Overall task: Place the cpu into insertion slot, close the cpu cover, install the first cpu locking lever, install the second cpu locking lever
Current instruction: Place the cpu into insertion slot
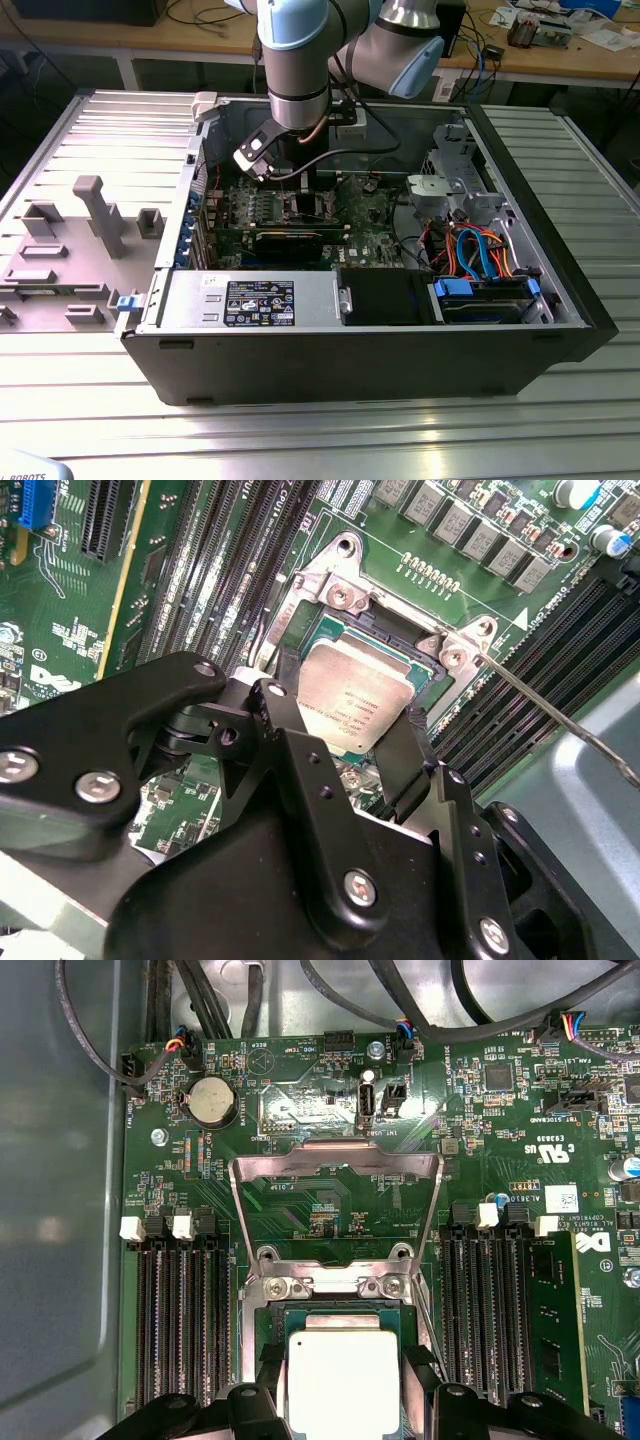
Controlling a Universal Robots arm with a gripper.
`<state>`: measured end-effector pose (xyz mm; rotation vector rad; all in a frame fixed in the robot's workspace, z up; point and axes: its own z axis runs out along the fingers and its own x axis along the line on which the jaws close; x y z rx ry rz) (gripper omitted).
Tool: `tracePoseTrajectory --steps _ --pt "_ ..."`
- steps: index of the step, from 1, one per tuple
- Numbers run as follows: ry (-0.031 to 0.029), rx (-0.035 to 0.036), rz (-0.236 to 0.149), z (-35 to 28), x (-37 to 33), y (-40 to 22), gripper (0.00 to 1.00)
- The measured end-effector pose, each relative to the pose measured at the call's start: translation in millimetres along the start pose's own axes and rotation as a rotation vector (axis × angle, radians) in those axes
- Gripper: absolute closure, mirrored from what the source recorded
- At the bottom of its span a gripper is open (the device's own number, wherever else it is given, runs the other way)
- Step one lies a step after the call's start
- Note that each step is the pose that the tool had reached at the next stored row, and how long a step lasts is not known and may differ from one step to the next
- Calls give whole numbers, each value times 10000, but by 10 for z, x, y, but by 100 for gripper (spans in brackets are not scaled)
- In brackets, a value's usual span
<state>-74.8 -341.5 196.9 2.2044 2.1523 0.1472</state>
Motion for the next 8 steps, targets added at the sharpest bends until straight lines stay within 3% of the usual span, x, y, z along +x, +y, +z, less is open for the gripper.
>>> tracePoseTrajectory --steps 8 --pt "5 -3 0 5 1 0 46"
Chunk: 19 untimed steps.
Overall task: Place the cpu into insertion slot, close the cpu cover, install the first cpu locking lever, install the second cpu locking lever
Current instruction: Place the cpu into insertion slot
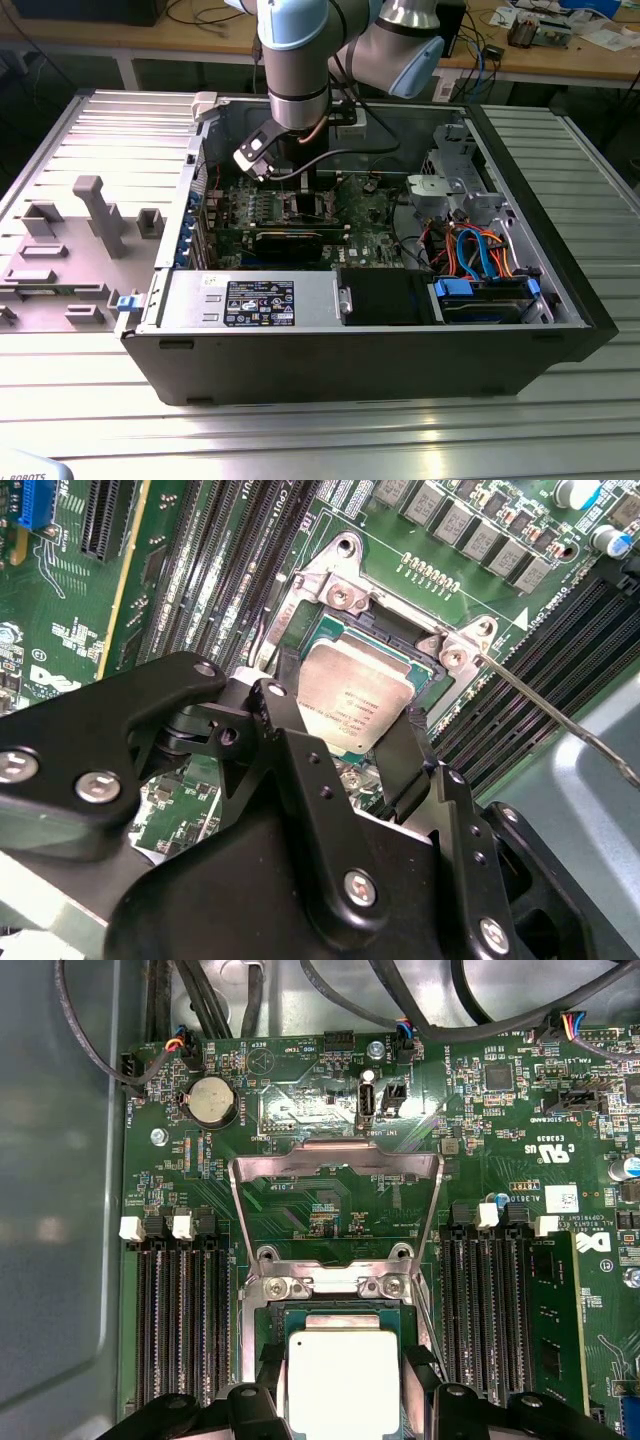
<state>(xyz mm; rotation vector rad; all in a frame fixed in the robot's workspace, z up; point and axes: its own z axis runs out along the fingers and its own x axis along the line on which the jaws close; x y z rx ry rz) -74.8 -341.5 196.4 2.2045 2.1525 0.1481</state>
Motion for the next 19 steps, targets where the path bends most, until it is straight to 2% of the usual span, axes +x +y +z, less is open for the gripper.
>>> tracePoseTrajectory --steps 1,3,7,10,14,16,19 --pt "5 -2 0 2 1 0 45" --pt "-5 3 0 0 -1 0 32" --pt "-15 3 -3 -1 -1 0 32" --pt "-44 5 -7 -6 -1 1 32" --pt "-142 2 -23 -6 0 1 32" --pt "-261 0 -40 -6 0 1 32" --pt "-295 1 -64 -6 -1 1 32"
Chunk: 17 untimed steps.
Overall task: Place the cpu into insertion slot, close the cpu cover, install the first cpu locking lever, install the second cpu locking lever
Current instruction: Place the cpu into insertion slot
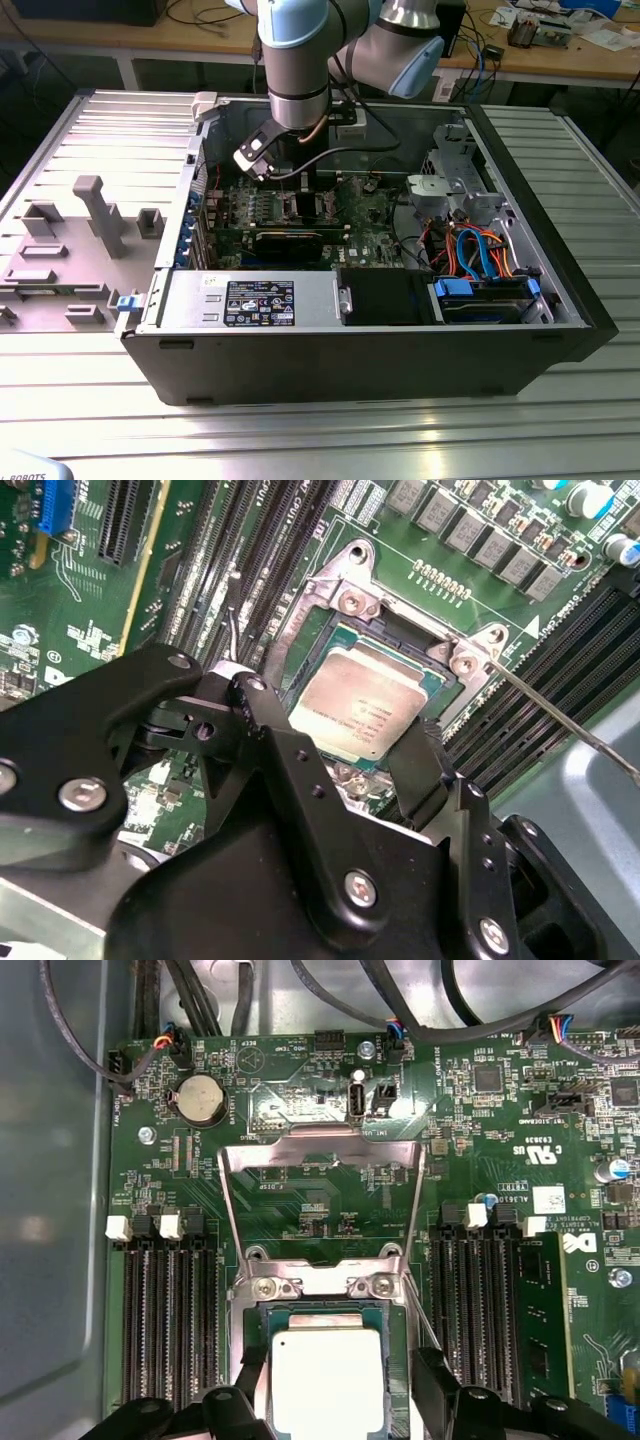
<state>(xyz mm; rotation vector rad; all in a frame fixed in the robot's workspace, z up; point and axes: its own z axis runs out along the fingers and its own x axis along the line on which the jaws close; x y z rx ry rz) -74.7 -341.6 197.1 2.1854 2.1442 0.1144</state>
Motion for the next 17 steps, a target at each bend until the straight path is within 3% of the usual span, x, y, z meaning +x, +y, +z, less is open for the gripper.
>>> tracePoseTrajectory --steps 2,3,6,11,17 --pt "-1 0 -1 0 0 0 32" --pt "26 1 5 0 2 -1 32" --pt "171 4 27 3 3 -1 32" --pt "181 2 29 2 4 0 32" --pt "180 26 29 -80 3 8 32"
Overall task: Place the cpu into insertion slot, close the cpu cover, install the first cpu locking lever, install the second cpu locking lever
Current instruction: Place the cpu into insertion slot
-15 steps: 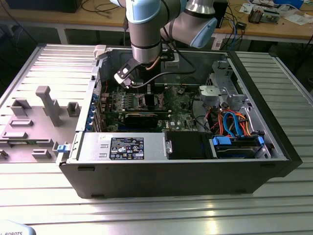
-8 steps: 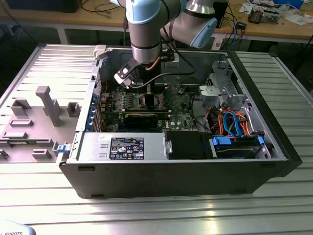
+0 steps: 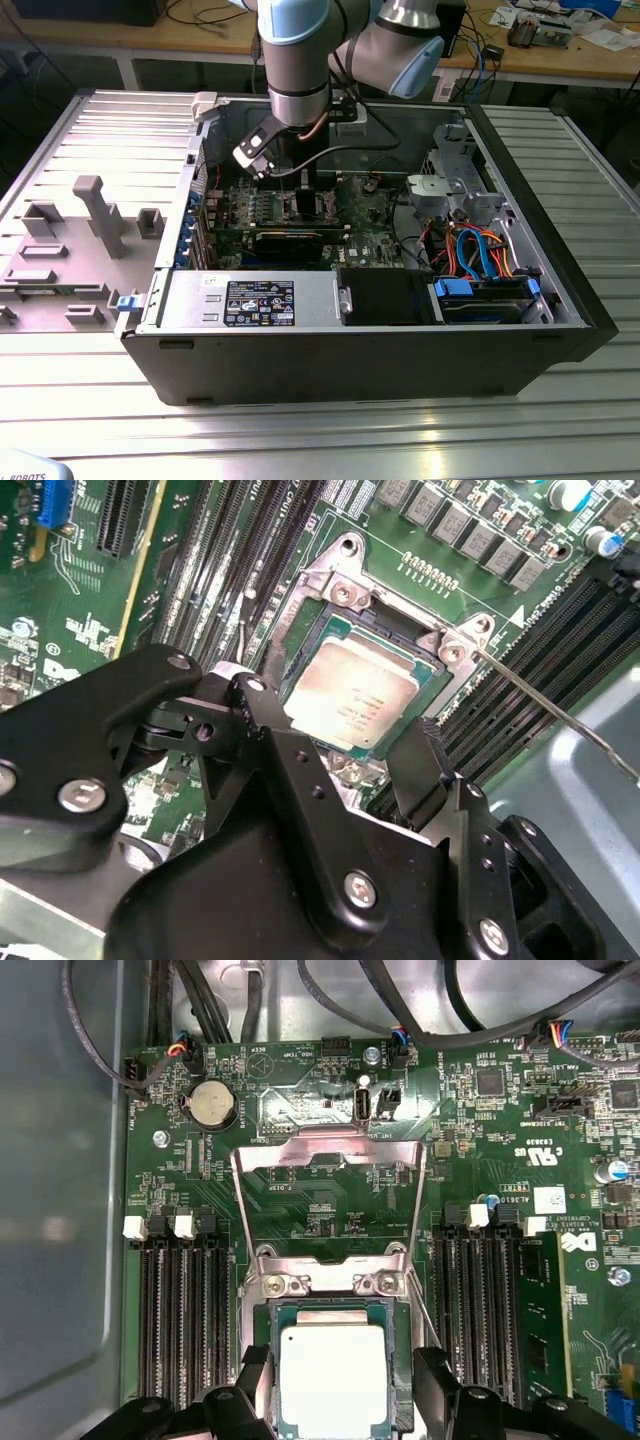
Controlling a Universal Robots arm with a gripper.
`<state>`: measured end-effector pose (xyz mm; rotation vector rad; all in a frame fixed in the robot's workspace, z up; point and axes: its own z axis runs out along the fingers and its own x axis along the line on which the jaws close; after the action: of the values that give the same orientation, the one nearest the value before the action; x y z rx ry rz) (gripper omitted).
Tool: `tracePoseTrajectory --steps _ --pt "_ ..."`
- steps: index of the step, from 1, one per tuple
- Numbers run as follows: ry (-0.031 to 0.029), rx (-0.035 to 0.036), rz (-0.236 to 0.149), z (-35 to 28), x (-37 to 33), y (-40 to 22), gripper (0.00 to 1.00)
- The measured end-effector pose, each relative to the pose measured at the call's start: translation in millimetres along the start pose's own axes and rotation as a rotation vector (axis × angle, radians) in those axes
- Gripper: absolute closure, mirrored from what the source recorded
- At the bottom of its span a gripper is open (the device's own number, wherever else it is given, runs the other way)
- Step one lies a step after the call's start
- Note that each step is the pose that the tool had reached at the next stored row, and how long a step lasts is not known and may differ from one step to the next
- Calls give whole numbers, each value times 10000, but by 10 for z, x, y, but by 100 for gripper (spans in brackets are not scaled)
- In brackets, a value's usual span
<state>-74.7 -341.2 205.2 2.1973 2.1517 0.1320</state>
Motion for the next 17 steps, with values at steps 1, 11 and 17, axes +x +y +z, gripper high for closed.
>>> tracePoseTrajectory --steps 1,11,17 --pt "0 8 0 -21 1 2 32" --pt "-3 72 1 -156 3 17 32" --pt "-3 75 1 -179 3 19 47"
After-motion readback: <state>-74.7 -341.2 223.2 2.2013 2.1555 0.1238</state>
